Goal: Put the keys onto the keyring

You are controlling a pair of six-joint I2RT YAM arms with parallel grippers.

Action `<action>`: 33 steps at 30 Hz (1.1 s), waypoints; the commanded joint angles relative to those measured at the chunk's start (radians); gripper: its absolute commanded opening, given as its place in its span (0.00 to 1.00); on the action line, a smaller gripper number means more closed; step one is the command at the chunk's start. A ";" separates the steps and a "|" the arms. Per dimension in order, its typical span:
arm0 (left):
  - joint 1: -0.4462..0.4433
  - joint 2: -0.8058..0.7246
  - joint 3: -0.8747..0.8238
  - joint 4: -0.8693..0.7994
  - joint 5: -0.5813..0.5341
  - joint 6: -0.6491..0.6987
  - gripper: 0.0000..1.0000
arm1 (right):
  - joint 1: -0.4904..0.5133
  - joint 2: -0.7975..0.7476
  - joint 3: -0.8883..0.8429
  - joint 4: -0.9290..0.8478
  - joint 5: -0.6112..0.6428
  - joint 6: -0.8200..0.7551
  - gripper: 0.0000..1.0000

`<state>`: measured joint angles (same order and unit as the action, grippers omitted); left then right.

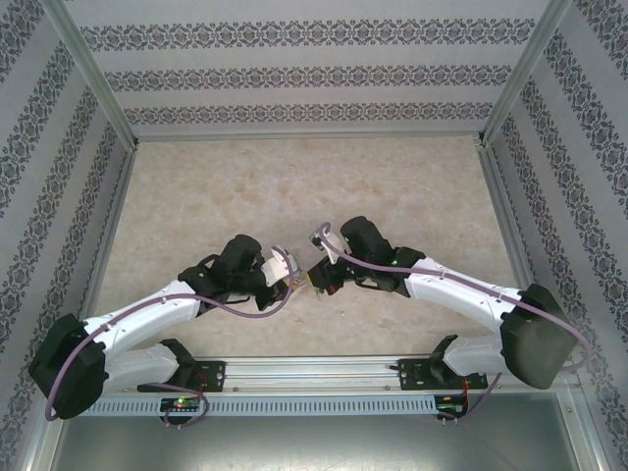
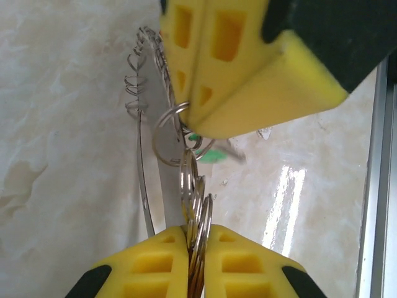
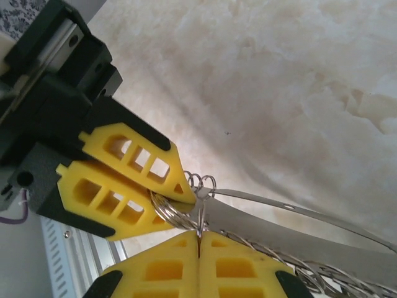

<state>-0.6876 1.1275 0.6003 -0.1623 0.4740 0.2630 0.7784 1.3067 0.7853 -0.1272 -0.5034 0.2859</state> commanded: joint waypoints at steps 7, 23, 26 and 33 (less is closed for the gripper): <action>-0.016 -0.022 0.014 -0.025 0.014 0.063 0.00 | 0.031 0.056 0.158 -0.188 0.050 0.055 0.00; -0.011 -0.321 -0.061 0.048 0.159 -0.057 0.53 | 0.047 -0.149 -0.053 0.045 0.053 -0.518 0.00; 0.002 -0.397 -0.088 0.064 0.119 -0.099 0.53 | 0.046 -0.193 -0.132 0.103 0.041 -0.614 0.00; 0.028 -0.426 -0.113 0.132 0.006 -0.138 0.38 | 0.053 -0.254 -0.242 0.166 0.023 -0.719 0.00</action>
<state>-0.6720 0.6868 0.4927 -0.0860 0.5385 0.1486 0.8227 1.0939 0.5758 -0.0463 -0.4397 -0.3370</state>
